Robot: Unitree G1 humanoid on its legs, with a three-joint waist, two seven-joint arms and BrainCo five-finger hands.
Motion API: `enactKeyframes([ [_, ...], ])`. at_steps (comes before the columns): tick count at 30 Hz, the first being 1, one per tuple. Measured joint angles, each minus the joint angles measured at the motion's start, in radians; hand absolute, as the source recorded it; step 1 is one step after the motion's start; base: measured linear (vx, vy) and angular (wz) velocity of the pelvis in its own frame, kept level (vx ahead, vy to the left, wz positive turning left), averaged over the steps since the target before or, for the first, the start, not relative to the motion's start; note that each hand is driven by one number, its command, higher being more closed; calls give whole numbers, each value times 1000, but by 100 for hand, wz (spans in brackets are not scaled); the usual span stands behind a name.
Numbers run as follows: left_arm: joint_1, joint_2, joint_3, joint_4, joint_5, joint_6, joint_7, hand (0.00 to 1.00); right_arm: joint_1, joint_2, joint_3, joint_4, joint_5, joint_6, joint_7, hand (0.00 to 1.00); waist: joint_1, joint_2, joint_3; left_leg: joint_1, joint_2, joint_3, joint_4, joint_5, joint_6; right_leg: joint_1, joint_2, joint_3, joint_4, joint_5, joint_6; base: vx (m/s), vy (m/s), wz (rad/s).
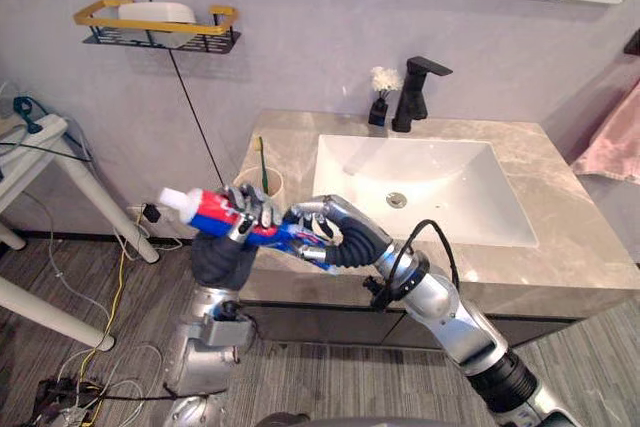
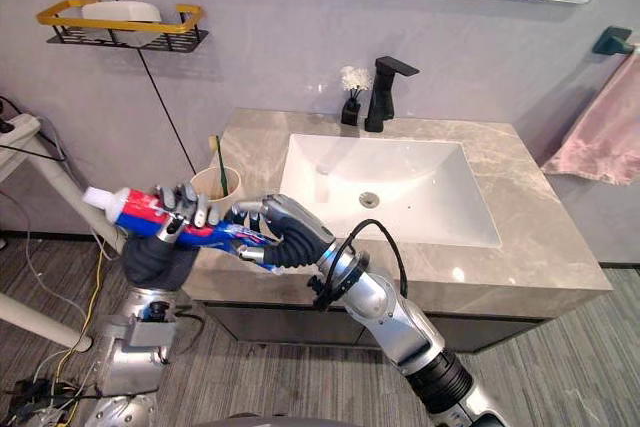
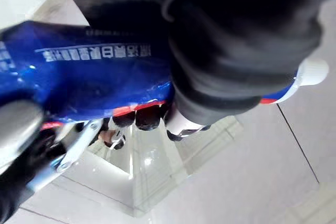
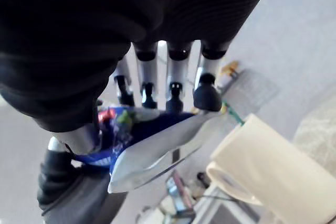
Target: Organize washtable
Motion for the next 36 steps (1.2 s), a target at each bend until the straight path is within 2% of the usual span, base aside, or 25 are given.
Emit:
enactKeyframes([
  [2,-71,48,37,32,76,-2,14,100,4,13,-4,2,43,19,16,0,-2,1,0,4,3,9,-1,0,0,-1,2,9,0,0,0,-41,15,-13],
  [5,-195,187,59,112,194,-2,14,100,42,37,-22,12,124,38,47,0,-8,1,0,13,9,25,-4,-1,-1,-2,5,24,1,1,-1,-20,11,-14],
  [10,-378,381,70,271,264,-6,-10,100,100,51,-56,28,231,54,68,0,-20,3,-1,15,22,63,-11,-2,-3,-20,15,63,0,7,-9,-1,15,-24],
  [11,-408,388,90,309,275,-7,-4,100,118,45,-65,30,233,54,76,0,-19,3,-2,16,23,65,-11,-3,-3,-20,16,66,0,7,-9,18,0,-13],
  [13,-488,415,211,455,298,-12,67,100,196,21,-69,47,238,55,93,0,-29,4,-2,15,28,70,-11,-3,-4,-28,21,72,-2,7,-9,0,-8,-9],
  [16,-509,428,256,474,319,-40,127,100,247,2,-70,51,238,58,93,0,-44,6,-3,11,27,72,-13,-3,-4,-32,20,74,-4,7,-9,-1,-1,-1],
  [20,-543,424,197,474,394,-43,142,100,251,19,-70,51,238,58,92,0,-52,7,-4,11,25,72,-13,-3,-4,-33,18,75,-4,7,-9,0,0,0],
  [24,-548,413,190,474,453,-44,151,100,270,33,-71,52,238,58,90,0,-74,7,-5,9,26,78,-13,-3,-4,-36,20,80,-11,15,-10,-9,7,-4],
  [28,-603,407,191,485,456,-46,168,100,276,28,-72,80,237,58,90,0,-72,8,-7,5,27,87,-12,-3,-4,-36,23,92,-30,30,-11,-20,20,-9],
  [36,-614,391,204,492,457,-53,173,100,315,29,-85,93,231,58,90,0,-73,35,-35,4,27,91,-12,-3,-4,-37,23,99,-33,34,-10,-4,6,-2],
])
